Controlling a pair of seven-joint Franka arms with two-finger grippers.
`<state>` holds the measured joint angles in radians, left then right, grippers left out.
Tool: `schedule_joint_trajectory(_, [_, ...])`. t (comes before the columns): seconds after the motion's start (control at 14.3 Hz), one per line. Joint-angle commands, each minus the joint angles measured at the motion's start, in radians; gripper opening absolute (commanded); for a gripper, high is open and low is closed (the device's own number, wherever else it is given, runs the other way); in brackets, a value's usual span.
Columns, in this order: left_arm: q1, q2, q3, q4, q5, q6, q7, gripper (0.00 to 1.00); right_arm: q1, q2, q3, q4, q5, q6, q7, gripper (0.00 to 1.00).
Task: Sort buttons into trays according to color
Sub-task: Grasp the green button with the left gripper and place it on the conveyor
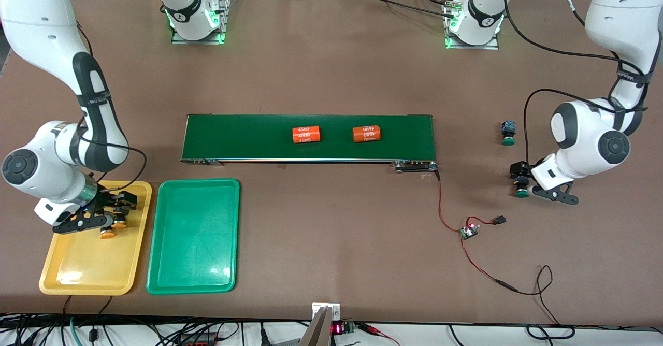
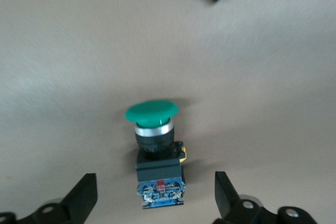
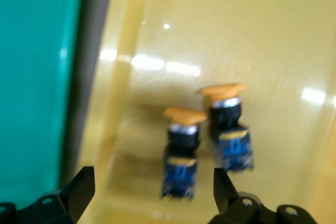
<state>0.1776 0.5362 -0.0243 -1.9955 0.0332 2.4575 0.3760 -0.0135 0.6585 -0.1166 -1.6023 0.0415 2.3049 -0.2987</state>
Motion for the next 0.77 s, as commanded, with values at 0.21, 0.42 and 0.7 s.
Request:
schedule_joint_trajectory(0.21, [-0.013,0.001,0.014,-0.028,-0.024,0.017,-0.029,0.33,0.144,-0.296,0.009,-0.141,0.035,-0.320,0.268,1.00])
schedule_joint_trajectory(0.42, [-0.013,-0.025,0.009,-0.019,-0.024,-0.004,-0.029,0.13,0.188,-0.460,0.041,-0.293,0.035,-0.323,0.367,1.00])
schedule_joint_trajectory(0.7, [-0.013,-0.097,-0.067,0.035,-0.022,-0.194,-0.031,0.13,0.182,-0.591,0.155,-0.346,0.035,-0.384,0.488,1.00])
